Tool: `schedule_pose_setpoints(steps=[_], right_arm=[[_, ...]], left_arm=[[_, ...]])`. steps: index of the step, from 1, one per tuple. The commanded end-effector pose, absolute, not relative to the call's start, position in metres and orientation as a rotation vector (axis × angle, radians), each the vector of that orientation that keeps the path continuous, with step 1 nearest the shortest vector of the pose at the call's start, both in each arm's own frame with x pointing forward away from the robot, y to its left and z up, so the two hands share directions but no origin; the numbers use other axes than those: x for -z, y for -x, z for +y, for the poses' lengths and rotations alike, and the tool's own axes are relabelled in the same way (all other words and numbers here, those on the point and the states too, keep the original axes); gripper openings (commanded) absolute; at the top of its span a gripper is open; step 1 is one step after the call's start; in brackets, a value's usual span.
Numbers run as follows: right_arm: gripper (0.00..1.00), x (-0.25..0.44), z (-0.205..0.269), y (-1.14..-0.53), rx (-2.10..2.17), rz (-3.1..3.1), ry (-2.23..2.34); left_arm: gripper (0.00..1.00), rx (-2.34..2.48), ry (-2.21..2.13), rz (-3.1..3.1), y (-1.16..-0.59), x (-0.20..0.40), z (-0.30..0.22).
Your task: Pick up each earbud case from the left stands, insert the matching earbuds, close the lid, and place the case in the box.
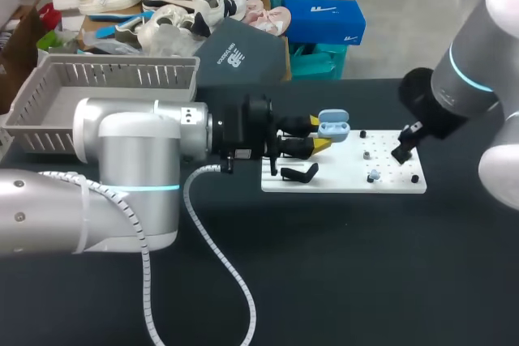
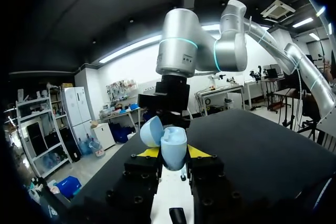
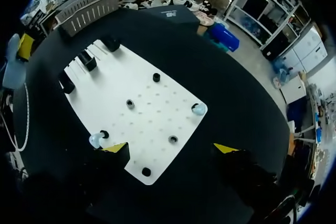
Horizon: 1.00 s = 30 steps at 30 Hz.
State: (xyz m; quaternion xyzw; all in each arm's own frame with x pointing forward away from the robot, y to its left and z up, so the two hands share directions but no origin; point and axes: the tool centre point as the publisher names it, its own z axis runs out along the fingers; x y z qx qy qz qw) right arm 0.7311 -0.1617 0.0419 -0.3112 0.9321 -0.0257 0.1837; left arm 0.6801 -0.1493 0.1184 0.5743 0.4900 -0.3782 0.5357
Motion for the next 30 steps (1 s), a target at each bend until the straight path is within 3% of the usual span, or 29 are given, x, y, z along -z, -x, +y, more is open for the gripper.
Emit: schedule_pose_setpoints(steps=[1, 20, 24, 26, 30], right_arm=[[1.00, -0.037, -0.164, -0.747, 0.089, 2.632, 0.864], [1.00, -0.037, -0.167, -0.781, 0.078, 2.636, 0.895], [0.79, -0.036, -0.168, -0.785, 0.040, 2.641, 0.901], [0.76, -0.035, -0.168, -0.786, 0.037, 2.648, 0.899], [0.57, -0.035, -0.167, -0.787, 0.034, 2.658, 0.901]], left_arm=[[0.00, 0.900, -1.363, 1.163, -0.680, -0.117, -0.149], [0.00, 0.900, -1.363, 1.163, -0.680, -0.117, -0.149], [0.00, 0.900, -1.363, 1.163, -0.680, -0.117, -0.149], [0.00, 0.900, -1.363, 1.163, -0.680, -0.117, -0.149], [0.00, 0.900, -1.363, 1.163, -0.680, -0.117, -0.149]])
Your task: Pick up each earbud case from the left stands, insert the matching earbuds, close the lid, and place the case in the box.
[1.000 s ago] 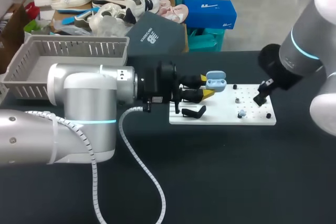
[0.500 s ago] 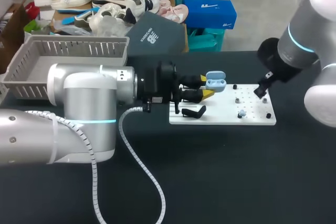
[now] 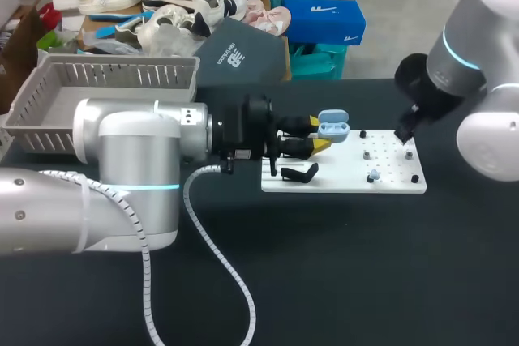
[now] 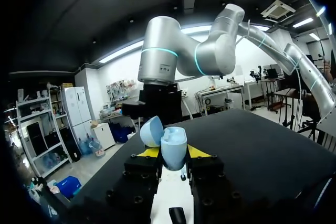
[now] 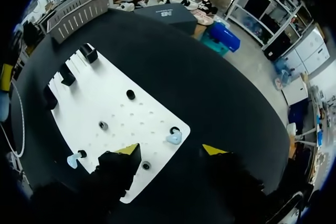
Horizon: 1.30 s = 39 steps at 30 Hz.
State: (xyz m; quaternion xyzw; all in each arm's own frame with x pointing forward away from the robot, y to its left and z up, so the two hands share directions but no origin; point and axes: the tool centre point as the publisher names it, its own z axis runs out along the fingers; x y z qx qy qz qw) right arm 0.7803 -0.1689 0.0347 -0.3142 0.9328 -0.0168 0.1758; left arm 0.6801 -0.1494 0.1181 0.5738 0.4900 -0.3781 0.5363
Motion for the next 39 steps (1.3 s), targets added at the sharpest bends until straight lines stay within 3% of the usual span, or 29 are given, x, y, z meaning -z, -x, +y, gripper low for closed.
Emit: schedule_pose_setpoints(steps=[1, 24, 39], right_arm=[[0.51, -0.035, -0.166, -0.787, 0.034, 2.660, 0.902], [0.46, -0.026, -0.165, -0.788, 0.009, 2.692, 0.851], [0.36, -0.022, -0.165, -0.793, -0.004, 2.702, 0.843]], left_arm=[[0.00, 0.900, -1.363, 1.163, -0.680, -0.117, -0.149], [0.00, 0.900, -1.363, 1.163, -0.680, -0.117, -0.149], [0.00, 0.900, -1.363, 1.163, -0.680, -0.117, -0.149]])
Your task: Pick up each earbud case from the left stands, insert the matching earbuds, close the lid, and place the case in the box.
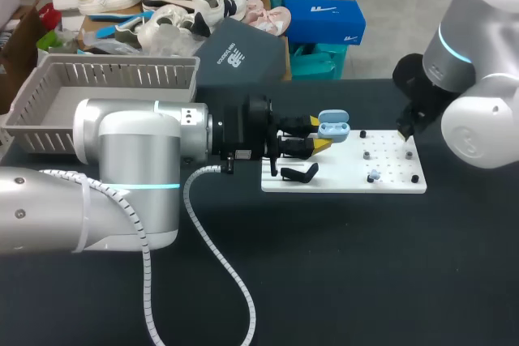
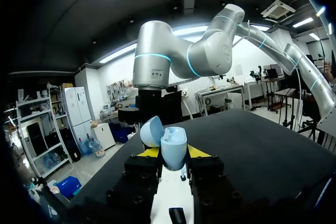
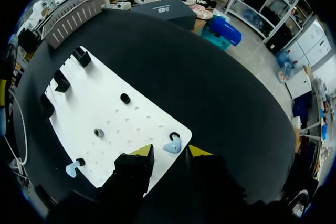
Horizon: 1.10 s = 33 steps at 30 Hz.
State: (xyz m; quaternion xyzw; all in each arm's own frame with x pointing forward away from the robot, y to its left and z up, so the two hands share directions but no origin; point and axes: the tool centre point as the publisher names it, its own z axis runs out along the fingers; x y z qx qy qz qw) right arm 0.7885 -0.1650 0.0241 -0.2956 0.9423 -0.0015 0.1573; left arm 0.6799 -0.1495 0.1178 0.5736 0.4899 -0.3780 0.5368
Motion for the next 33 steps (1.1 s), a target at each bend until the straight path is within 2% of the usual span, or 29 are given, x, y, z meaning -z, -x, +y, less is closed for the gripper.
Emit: schedule_pose_setpoints(steps=[1, 22, 31, 32, 33], right_arm=[[0.35, -0.0220, -0.1655, -0.7928, -0.005, 2.702, 0.841], [0.22, -0.0191, -0.1649, -0.7955, -0.014, 2.719, 0.813], [0.12, -0.0188, -0.1662, -0.7971, -0.014, 2.728, 0.803], [0.09, -0.0188, -0.1662, -0.7972, -0.015, 2.729, 0.803], [0.02, -0.0187, -0.1662, -0.7972, -0.014, 2.730, 0.802]], left_arm=[[0.00, 0.900, -1.363, 1.163, -0.6802, -0.1170, -0.1493], [0.00, 0.900, -1.363, 1.163, -0.6802, -0.1170, -0.1493], [0.00, 0.900, -1.363, 1.163, -0.6802, -0.1170, -0.1493], [0.00, 0.900, -1.363, 1.163, -0.6802, -0.1170, -0.1493], [0.00, 0.900, -1.363, 1.163, -0.6802, -0.1170, -0.1493]])
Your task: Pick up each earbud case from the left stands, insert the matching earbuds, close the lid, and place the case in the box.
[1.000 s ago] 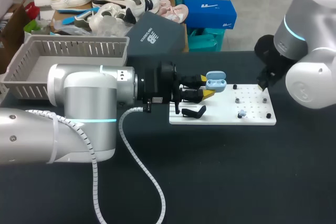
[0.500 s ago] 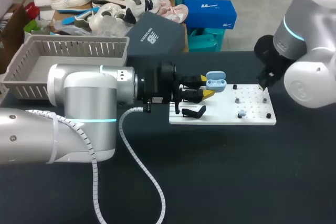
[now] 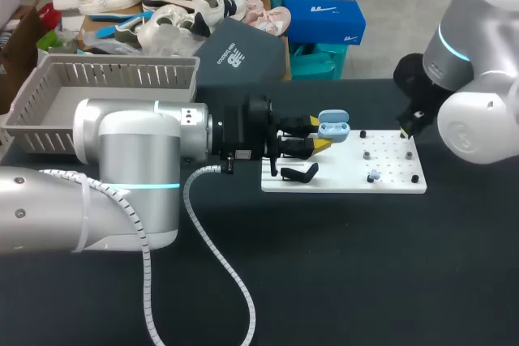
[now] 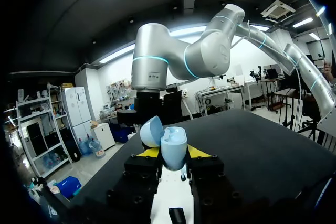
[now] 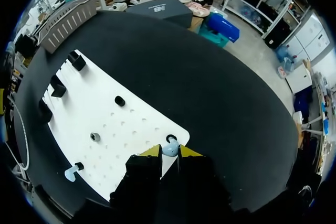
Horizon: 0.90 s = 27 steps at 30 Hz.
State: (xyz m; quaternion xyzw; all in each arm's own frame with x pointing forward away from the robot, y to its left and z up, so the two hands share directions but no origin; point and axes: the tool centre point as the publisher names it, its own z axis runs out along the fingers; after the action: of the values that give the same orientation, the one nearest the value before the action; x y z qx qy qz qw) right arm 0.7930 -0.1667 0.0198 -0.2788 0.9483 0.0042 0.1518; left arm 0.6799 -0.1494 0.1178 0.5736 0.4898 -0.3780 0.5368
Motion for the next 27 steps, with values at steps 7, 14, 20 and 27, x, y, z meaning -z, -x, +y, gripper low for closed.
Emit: schedule_pose_setpoints(steps=[7, 14, 20, 27], right_arm=[[0.00, -0.022, -0.167, -0.795, -0.016, 2.730, 0.789], [0.00, -0.031, -0.169, -0.785, -0.014, 2.709, 0.757], [0.00, -0.042, -0.167, -0.773, -0.038, 2.696, 0.744], [0.00, -0.043, -0.167, -0.772, -0.035, 2.695, 0.745]], left_arm=[[0.00, 0.900, -1.363, 1.163, -0.680, -0.117, -0.149], [0.00, 0.900, -1.363, 1.163, -0.680, -0.117, -0.149], [0.00, 0.900, -1.363, 1.163, -0.680, -0.117, -0.149], [0.00, 0.900, -1.363, 1.163, -0.680, -0.117, -0.149]])
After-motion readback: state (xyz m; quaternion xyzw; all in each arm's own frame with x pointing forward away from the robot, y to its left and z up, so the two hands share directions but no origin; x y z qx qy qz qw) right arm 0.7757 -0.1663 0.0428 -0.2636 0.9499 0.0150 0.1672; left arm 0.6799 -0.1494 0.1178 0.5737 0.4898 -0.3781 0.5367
